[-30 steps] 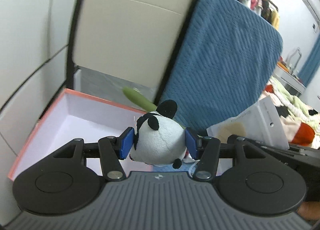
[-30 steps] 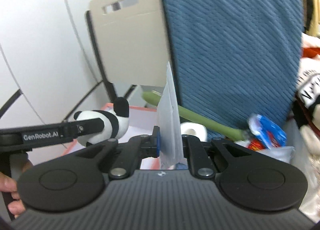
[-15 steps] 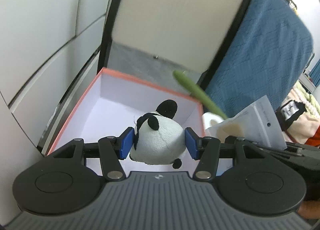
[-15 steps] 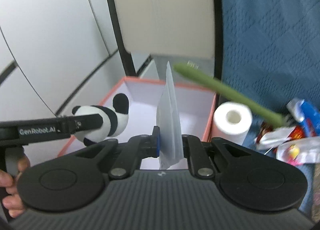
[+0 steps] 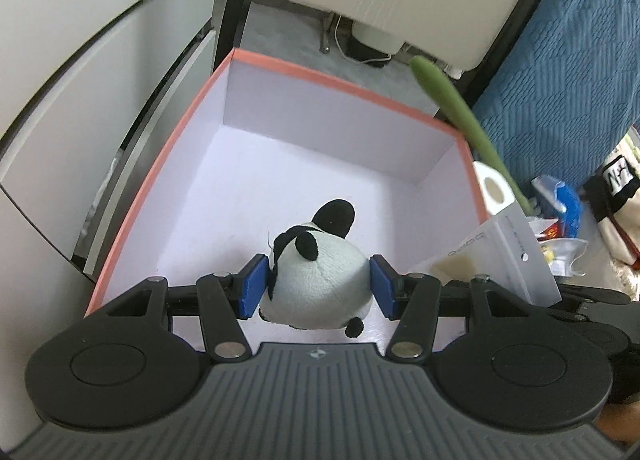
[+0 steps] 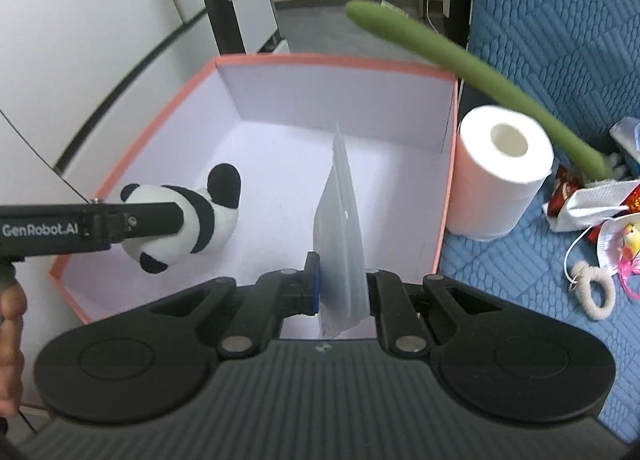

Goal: Organize soft objects
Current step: 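Open the left gripper to drop the panda plush into the box while the right gripper drops the bag, then move both grippers back over the chair seat toward the remaining toys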

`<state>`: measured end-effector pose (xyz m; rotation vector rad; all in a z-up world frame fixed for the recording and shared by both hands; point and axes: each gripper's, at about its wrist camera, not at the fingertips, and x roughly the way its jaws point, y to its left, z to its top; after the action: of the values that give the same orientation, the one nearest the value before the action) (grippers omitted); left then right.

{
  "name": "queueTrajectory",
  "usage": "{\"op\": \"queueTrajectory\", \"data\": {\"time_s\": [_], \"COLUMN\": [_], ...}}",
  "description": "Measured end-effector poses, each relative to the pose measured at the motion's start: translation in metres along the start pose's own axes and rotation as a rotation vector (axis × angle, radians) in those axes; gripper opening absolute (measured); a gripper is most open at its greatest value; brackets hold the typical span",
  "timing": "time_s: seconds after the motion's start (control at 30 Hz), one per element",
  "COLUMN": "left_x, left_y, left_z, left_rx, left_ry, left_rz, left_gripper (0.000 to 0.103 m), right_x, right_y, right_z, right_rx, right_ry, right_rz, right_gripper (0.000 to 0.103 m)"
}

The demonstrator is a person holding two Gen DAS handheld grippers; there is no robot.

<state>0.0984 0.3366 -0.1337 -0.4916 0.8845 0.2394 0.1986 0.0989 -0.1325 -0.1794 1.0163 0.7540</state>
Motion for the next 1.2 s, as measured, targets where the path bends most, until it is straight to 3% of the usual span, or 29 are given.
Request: {"op": "queueTrajectory", "data": {"time_s": [0.3, 0.43, 0.47, 0.9, 1.2], "left_x": [0.023, 0.014, 0.01, -0.067, -0.108], "left_y": [0.013, 0.011, 0.009, -0.037, -0.09], "left_z": [-0.005, 0.0, 0.002, 0.02, 0.01], "left_rx": [-0.018, -0.029, -0.022, 0.038, 0.089], "left_ry": [0.032, 0.01, 0.001, -0.162, -0.244], "left_rz": [0.003, -0.002, 0.004, 0.0, -0.042], "left_gripper": [0.063, 0.066, 0.066, 0.066, 0.066], "right_x": [0.008, 0.001, -0.003, -0.087, -0.15], "right_y": [0.004, -0.003, -0.004, -0.019, -0.047], "right_z": [-0.003, 0.003, 0.005, 0.018, 0.005], "right_rx": [-0.028, -0.004, 0.0, 0.013, 0.022], "right_ry": [0.031, 0.01, -0.003, -0.22, -0.345], "right_rz": [-0.002, 0.021, 0.028, 0.031, 0.0], "right_gripper": [0.016, 0.05, 0.051, 0.052, 0.052]}}
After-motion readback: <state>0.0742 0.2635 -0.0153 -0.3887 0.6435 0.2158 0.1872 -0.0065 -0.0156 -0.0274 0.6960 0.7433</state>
